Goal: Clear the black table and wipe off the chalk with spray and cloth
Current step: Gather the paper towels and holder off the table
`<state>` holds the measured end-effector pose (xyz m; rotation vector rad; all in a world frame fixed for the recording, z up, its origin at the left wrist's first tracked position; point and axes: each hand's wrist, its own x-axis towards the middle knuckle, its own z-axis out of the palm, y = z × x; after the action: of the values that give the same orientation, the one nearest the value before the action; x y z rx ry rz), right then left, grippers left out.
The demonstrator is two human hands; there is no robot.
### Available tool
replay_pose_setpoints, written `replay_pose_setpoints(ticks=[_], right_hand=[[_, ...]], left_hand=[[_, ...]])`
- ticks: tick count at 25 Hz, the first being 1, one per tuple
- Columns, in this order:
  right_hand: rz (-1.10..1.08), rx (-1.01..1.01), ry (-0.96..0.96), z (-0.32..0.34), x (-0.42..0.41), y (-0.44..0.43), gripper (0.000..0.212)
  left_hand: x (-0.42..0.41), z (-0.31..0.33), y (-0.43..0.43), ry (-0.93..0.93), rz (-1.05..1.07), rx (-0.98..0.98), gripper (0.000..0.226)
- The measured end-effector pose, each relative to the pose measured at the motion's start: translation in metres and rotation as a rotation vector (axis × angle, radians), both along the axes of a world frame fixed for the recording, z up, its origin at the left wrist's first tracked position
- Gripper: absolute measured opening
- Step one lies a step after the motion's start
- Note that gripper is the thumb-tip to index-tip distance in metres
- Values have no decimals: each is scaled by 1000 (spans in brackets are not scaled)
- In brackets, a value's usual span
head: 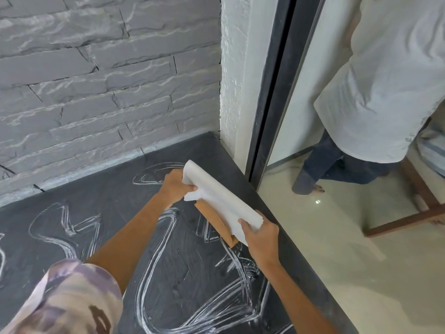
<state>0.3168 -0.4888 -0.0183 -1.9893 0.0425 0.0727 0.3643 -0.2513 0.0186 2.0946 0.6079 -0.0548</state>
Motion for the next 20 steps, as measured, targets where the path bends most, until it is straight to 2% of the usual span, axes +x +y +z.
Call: replay_pose_setpoints(ticks=[3,7,10,13,15,17,20], right_hand=[[11,-46,1,-9,0,-1,34],[35,-70,27,-17,-4,-2,35],[51,-91,35,-22,-5,-1,34],[70,-107,27,-23,-4,2,30],[76,-100,18,-22,-4,3,27],[94,-104,13,-20,-4,0,34],[129,-105,18,-15,-3,-10,64]], left_hand=[[3,-11,-4,54,-48,112,36],[5,-25,-4,109,-52,150,34],[4,-31,-3,90,-65,241,29],[0,-35,-6,84,-30,310,35],[-3,-34,-9,69,-1,440,35],[-5,-29,-11,-9,42,516,32],[-18,-25,-19,-165,217,370,36]])
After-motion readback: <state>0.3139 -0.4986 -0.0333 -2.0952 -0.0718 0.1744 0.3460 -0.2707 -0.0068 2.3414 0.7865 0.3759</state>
